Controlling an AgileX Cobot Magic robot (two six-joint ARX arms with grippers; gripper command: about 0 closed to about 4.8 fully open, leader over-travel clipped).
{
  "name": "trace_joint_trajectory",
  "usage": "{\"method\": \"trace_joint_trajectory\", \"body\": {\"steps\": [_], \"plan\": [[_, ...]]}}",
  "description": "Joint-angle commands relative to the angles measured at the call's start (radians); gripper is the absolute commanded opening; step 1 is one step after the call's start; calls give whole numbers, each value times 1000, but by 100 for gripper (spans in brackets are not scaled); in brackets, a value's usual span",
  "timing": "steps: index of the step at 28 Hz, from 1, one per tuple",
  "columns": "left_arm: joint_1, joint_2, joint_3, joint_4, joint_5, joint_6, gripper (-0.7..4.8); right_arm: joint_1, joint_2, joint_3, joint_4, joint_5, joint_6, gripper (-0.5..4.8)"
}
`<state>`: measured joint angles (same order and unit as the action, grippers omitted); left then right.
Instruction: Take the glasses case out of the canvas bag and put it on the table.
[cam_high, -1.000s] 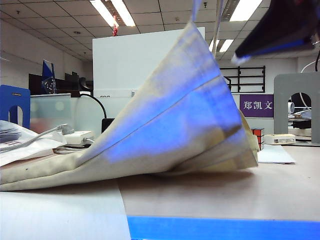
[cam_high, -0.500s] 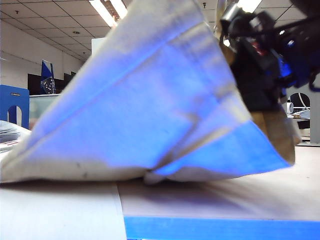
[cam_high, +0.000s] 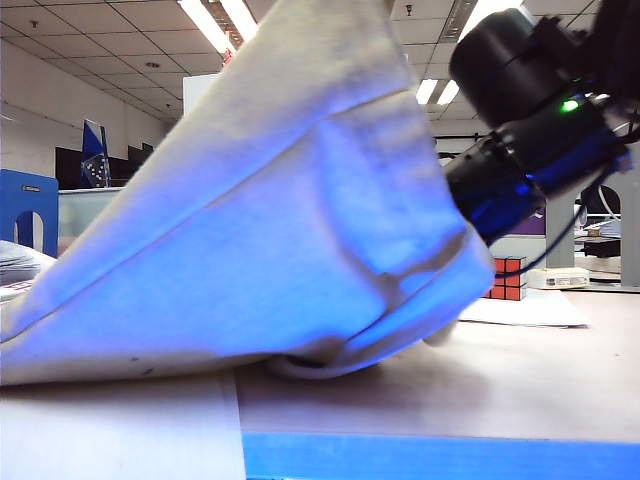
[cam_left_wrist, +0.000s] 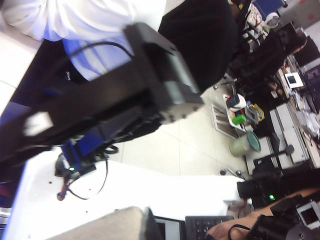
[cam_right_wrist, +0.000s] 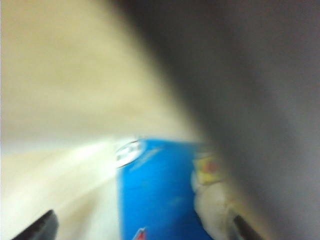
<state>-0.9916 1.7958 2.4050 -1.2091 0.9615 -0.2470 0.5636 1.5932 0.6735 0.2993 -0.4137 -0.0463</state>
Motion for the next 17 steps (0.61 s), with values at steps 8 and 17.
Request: {"method": "trace_joint_trajectory", "body": {"steps": [8, 17], "plan": [[8, -34, 11, -16, 122, 66, -6, 204, 298, 205, -37, 23, -48, 479], [388, -38, 10, -163, -285, 240, -6, 61, 114, 206, -210, 83, -53, 49]]}}
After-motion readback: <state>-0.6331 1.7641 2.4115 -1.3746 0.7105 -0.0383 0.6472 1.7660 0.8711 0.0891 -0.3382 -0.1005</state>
